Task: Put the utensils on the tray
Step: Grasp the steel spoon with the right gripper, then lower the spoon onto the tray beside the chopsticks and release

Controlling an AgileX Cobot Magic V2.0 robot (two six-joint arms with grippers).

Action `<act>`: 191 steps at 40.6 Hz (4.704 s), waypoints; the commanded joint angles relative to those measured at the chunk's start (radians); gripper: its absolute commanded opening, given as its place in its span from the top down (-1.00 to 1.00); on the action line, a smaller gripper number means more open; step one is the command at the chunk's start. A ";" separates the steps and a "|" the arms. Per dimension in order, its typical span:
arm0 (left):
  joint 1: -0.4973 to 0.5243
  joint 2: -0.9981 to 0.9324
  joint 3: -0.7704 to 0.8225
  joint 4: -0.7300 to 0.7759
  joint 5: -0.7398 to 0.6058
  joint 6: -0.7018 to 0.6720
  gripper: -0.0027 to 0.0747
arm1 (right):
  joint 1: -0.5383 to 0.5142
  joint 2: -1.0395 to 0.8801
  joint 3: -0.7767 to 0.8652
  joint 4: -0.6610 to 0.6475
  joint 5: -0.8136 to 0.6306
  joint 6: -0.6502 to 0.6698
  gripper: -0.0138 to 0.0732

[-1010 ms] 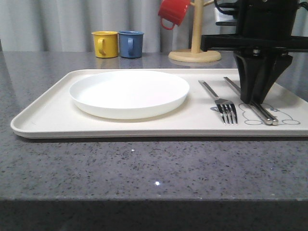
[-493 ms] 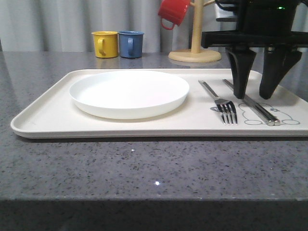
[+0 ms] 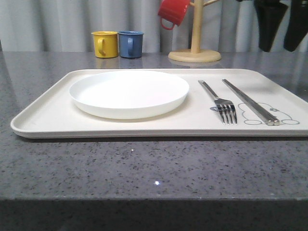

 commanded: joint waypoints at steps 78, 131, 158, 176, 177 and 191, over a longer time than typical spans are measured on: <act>0.002 0.010 -0.025 -0.007 -0.080 -0.009 0.98 | -0.432 0.103 -0.019 -0.077 0.104 -0.264 0.81; 0.002 0.010 -0.025 -0.007 -0.080 -0.009 0.98 | 0.067 0.050 -0.019 0.037 0.104 0.077 0.81; 0.002 0.010 -0.025 -0.007 -0.080 -0.009 0.98 | 0.067 0.099 0.003 0.038 0.104 0.079 0.81; 0.002 0.010 -0.025 -0.007 -0.080 -0.009 0.98 | 0.067 0.099 0.039 0.023 0.103 0.108 0.78; 0.002 0.010 -0.025 -0.007 -0.080 -0.009 0.98 | 0.067 0.099 0.039 0.023 0.102 0.108 0.73; 0.002 0.010 -0.025 -0.007 -0.080 -0.009 0.98 | 0.067 0.099 0.016 0.023 0.101 0.111 -0.05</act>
